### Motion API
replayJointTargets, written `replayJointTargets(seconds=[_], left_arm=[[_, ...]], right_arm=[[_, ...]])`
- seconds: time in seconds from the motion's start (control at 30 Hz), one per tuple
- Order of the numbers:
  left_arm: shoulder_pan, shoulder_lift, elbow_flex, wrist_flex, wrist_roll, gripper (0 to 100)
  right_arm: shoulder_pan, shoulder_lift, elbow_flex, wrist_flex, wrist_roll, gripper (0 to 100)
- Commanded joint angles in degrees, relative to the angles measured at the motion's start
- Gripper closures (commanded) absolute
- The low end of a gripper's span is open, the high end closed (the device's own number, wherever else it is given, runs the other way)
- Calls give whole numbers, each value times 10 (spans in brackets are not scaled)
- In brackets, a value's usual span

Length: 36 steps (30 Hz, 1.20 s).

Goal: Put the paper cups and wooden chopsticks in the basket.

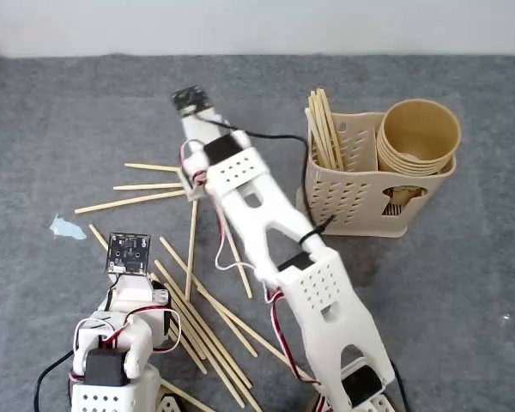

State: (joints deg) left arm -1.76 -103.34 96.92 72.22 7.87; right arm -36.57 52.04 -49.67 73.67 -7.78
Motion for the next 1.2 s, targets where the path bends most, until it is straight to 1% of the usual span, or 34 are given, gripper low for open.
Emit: replayJointTargets(seconds=[0.0, 0.13, 0.43, 0.5, 0.63, 0.73, 0.97, 1.07, 1.17], left_arm=[[0, -10, -5, 2, 6, 986], [0, -10, -5, 2, 6, 986], [0, -10, -5, 2, 6, 986], [0, -10, -5, 2, 6, 986], [0, -10, -5, 2, 6, 986], [0, -10, -5, 2, 6, 986], [0, -10, -5, 2, 6, 986], [0, -10, -5, 2, 6, 986], [0, -10, -5, 2, 6, 986]], right_arm=[[-13, -11, -25, 7, -4, 712], [-21, 8, -25, 4, -4, 664], [-32, 44, -29, 8, -1, 671], [-29, 44, -29, 21, 0, 715], [-21, 42, -29, 38, 4, 856], [-15, 42, -29, 49, 41, 924], [-12, 38, -32, 91, 57, 941], [-12, 38, -68, 132, 86, 942], [-8, 39, -142, 202, 94, 942]])
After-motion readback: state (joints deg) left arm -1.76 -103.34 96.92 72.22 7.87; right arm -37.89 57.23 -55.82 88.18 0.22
